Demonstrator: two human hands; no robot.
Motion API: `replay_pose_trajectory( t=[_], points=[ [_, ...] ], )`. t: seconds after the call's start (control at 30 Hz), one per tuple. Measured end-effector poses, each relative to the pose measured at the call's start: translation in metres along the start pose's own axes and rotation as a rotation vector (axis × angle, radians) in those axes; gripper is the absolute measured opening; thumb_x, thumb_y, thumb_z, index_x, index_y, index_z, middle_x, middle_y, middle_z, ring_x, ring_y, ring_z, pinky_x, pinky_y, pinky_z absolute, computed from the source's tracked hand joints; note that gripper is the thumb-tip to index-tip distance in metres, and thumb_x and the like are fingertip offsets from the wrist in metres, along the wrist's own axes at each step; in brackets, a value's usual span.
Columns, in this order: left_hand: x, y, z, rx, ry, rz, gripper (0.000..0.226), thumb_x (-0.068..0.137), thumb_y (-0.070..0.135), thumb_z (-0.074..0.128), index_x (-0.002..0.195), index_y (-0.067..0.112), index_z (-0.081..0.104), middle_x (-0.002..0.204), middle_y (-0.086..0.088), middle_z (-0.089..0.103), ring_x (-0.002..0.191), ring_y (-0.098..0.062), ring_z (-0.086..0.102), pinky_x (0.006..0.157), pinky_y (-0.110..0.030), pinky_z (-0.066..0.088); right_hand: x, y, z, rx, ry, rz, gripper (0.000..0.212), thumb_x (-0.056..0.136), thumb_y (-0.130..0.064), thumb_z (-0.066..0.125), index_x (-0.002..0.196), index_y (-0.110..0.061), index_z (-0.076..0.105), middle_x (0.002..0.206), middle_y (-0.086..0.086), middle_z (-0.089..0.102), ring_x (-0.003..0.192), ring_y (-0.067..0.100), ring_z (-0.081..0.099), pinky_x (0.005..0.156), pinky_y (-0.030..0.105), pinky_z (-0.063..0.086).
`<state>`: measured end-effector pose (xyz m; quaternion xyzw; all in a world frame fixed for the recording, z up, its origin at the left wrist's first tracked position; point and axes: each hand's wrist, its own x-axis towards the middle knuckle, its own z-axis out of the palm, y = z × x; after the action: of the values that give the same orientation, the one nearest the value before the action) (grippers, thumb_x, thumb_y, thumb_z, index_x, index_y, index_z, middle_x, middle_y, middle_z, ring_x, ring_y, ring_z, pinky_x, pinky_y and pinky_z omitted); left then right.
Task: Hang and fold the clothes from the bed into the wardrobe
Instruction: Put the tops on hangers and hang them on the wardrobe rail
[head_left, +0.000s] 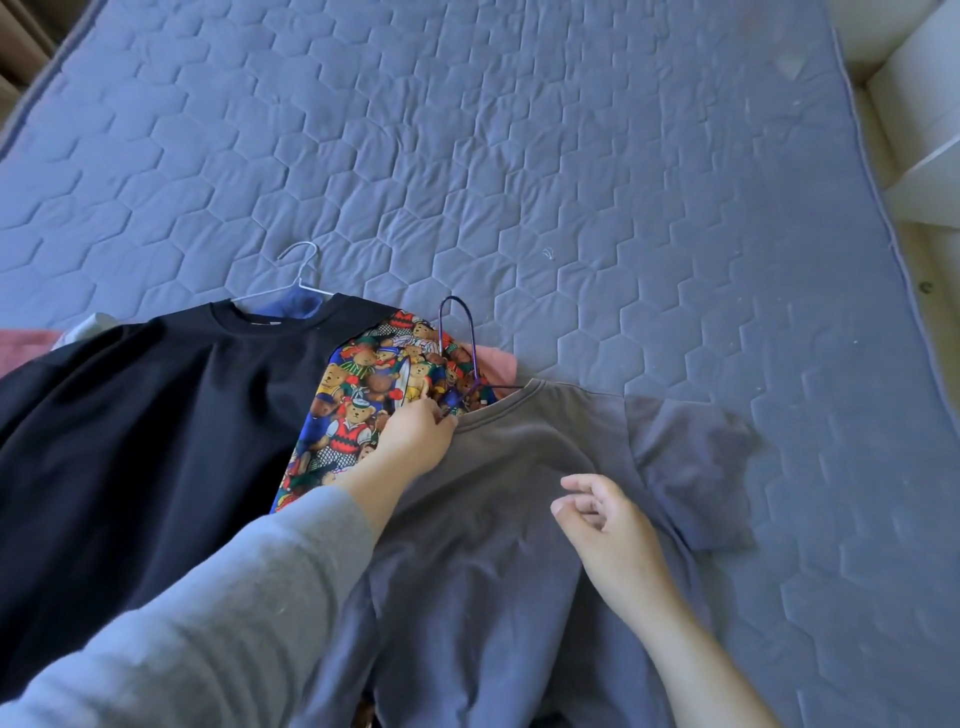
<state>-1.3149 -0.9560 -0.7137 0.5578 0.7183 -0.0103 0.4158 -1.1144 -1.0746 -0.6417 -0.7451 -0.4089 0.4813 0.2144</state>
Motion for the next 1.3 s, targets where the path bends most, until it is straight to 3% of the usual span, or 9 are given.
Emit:
replay_pose_trajectory(
  t=[0.3, 0.43, 0.57, 0.67, 0.77, 0.9, 1.07, 1.2, 1.3],
  points=[
    [-0.101, 0.013, -0.018, -0.227, 0.12, 0.217, 0.026, 0.101, 0.033, 0.044, 0.079, 0.026, 0.055, 0.082, 0.005, 0.059, 0.08, -0.017, 0.055, 0.063, -0.029, 0.04, -0.039, -0.028, -0.029, 0.046, 0.059, -0.055, 0.019, 0.09, -0.019, 0.064, 0.106, -0.028, 0.061, 0.092, -0.011, 0.068, 0.075, -0.012, 0.062, 0.063, 0.001, 0.041],
    [-0.167, 0.022, -0.038, -0.232, 0.229, 0.297, 0.014, 0.1, 0.035, 0.046, 0.099, 0.032, 0.06, 0.093, 0.017, 0.061, 0.084, -0.01, 0.054, 0.067, -0.028, 0.043, -0.077, -0.046, -0.051, 0.059, 0.076, -0.083, 0.02, 0.091, -0.019, 0.063, 0.11, -0.025, 0.061, 0.094, -0.012, 0.068, 0.074, -0.01, 0.062, 0.063, 0.003, 0.042],
    [-0.233, 0.03, -0.069, -0.195, 0.304, 0.381, 0.009, 0.098, 0.038, 0.047, 0.092, 0.036, 0.053, 0.08, 0.015, 0.063, 0.075, -0.003, 0.055, 0.063, -0.017, 0.042, -0.114, -0.07, -0.074, 0.05, 0.105, -0.144, 0.02, 0.091, -0.019, 0.063, 0.111, -0.023, 0.061, 0.092, -0.013, 0.067, 0.075, -0.01, 0.062, 0.062, 0.001, 0.041],
    [-0.283, 0.033, -0.096, -0.237, 0.374, 0.409, 0.011, 0.096, 0.039, 0.05, 0.089, 0.033, 0.056, 0.07, 0.019, 0.059, 0.069, 0.0, 0.053, 0.058, -0.022, 0.038, -0.139, -0.093, -0.089, 0.011, 0.124, -0.209, 0.022, 0.091, -0.017, 0.064, 0.112, -0.02, 0.061, 0.094, -0.009, 0.067, 0.079, -0.008, 0.062, 0.063, 0.001, 0.041],
    [-0.333, 0.037, -0.118, -0.234, 0.438, 0.431, 0.021, 0.094, 0.042, 0.05, 0.08, 0.026, 0.053, 0.06, 0.01, 0.052, 0.056, -0.006, 0.045, 0.052, -0.024, 0.034, -0.164, -0.117, -0.099, -0.182, 0.203, -0.397, 0.034, 0.089, -0.014, 0.066, 0.122, -0.015, 0.057, 0.115, 0.001, 0.063, 0.105, 0.014, 0.06, 0.086, 0.015, 0.045],
    [-0.391, 0.036, -0.146, -0.219, 0.526, 0.476, 0.031, 0.092, 0.046, 0.05, 0.076, 0.019, 0.049, 0.059, 0.002, 0.046, 0.052, -0.009, 0.039, 0.05, -0.022, 0.033, -0.184, -0.157, -0.108, -0.469, 0.322, -0.779, 0.05, 0.084, 0.001, 0.066, 0.132, -0.001, 0.053, 0.134, 0.015, 0.052, 0.128, 0.033, 0.044, 0.107, 0.036, 0.032],
    [-0.455, 0.018, -0.19, -0.164, 0.67, 0.517, 0.035, 0.092, 0.043, 0.055, 0.067, 0.02, 0.049, 0.057, 0.002, 0.048, 0.051, -0.011, 0.042, 0.049, -0.023, 0.031, -0.212, -0.207, -0.107, -0.484, 0.212, -0.924, 0.019, 0.086, 0.0, 0.062, 0.102, -0.007, 0.07, 0.097, 0.008, 0.067, 0.097, 0.031, 0.058, 0.088, 0.037, 0.042],
    [-0.504, -0.012, -0.228, -0.054, 0.747, 0.521, 0.04, 0.093, 0.04, 0.056, 0.06, 0.022, 0.044, 0.056, 0.005, 0.047, 0.057, -0.013, 0.045, 0.056, -0.03, 0.035, -0.26, -0.237, -0.081, -0.41, 0.23, -1.068, 0.007, 0.086, -0.005, 0.066, 0.09, -0.009, 0.07, 0.086, 0.004, 0.068, 0.085, 0.027, 0.059, 0.076, 0.029, 0.038],
    [-0.543, -0.045, -0.25, -0.001, 0.819, 0.503, 0.039, 0.094, 0.042, 0.052, 0.062, 0.022, 0.042, 0.057, 0.008, 0.044, 0.061, -0.009, 0.045, 0.062, -0.022, 0.033, -0.305, -0.257, -0.045, -0.356, 0.21, -1.156, 0.001, 0.086, -0.01, 0.069, 0.087, -0.011, 0.07, 0.083, 0.002, 0.069, 0.084, 0.024, 0.057, 0.07, 0.019, 0.03]
  ],
)
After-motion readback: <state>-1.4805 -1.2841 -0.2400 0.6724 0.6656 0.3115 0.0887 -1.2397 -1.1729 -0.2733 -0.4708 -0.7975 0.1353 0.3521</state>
